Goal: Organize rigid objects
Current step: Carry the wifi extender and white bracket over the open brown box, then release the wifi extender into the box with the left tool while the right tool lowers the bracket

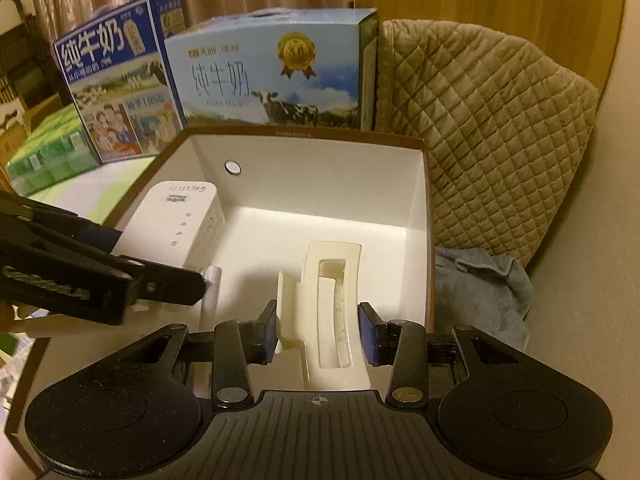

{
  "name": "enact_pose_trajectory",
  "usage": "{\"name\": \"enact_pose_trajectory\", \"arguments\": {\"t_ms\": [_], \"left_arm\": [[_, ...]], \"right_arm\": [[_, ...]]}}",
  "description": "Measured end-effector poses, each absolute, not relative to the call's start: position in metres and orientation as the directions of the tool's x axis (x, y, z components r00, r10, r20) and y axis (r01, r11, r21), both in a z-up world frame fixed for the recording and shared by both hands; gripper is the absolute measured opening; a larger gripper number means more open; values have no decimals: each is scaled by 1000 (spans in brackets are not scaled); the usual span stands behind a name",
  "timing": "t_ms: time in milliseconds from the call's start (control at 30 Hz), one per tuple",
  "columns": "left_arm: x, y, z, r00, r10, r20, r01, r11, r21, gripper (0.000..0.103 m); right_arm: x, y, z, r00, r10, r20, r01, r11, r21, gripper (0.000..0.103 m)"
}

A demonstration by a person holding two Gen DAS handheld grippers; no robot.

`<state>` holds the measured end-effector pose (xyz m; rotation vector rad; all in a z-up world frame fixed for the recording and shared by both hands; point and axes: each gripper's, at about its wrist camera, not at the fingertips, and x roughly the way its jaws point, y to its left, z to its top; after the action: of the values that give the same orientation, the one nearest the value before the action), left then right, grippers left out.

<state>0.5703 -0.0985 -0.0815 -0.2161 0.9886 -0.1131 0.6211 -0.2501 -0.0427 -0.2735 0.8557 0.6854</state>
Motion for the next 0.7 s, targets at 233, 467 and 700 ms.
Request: {"name": "enact_pose_trajectory", "arguments": {"t_ms": [233, 467, 700], "left_arm": [[579, -109, -88, 541, -152, -827, 22, 986, -167, 69], [585, -113, -89, 544, -124, -830, 44, 992, -120, 70], [587, -114, -92, 548, -109, -830, 59, 994, -91, 71]], "right_arm": [[627, -240, -54, 465, 409, -785, -671, 741, -12, 38], [630, -238, -56, 481, 398, -781, -680, 732, -46, 38], [629, -235, -57, 502, 391, -772, -685, 724, -79, 38]]}}
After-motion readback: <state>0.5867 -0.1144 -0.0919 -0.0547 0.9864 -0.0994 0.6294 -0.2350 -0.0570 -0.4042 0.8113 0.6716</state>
